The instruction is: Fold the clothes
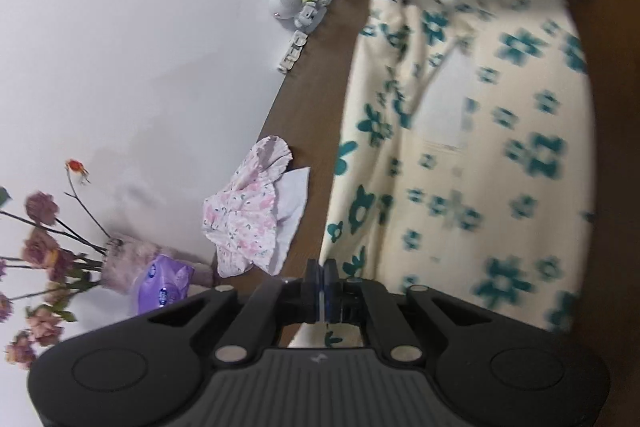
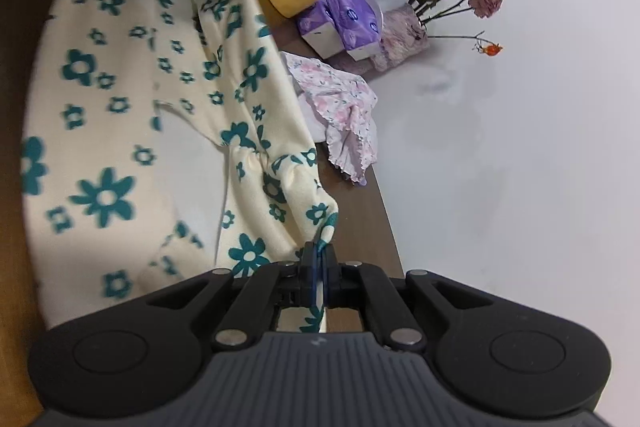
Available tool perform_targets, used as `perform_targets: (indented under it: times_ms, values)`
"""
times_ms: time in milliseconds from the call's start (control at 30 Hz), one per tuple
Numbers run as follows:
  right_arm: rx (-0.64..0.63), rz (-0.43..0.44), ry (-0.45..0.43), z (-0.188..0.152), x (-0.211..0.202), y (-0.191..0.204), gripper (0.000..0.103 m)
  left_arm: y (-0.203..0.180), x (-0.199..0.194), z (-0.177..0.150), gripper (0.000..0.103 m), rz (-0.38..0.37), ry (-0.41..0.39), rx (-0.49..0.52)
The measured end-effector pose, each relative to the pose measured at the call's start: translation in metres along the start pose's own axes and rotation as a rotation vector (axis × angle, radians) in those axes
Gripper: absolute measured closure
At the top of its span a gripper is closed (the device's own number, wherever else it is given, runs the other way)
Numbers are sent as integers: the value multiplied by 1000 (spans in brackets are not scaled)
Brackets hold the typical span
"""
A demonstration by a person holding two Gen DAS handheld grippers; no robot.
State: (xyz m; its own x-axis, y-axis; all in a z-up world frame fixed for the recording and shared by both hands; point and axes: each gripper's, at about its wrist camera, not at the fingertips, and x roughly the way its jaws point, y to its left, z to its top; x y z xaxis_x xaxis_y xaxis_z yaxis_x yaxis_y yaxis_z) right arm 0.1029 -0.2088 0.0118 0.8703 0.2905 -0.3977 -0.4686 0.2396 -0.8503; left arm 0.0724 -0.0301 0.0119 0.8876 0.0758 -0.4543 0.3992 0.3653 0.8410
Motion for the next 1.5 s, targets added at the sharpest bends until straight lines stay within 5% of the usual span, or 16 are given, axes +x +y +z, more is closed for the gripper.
perform_targets:
  times_ms: [333,1500]
  values:
    - [-83,22,25,-4,-26,35,101,-36,-3,-10,102,-70,34,-46]
    - [28,49,11,0,-58,56,101,-46,-15,-24,101,-20,41,-96]
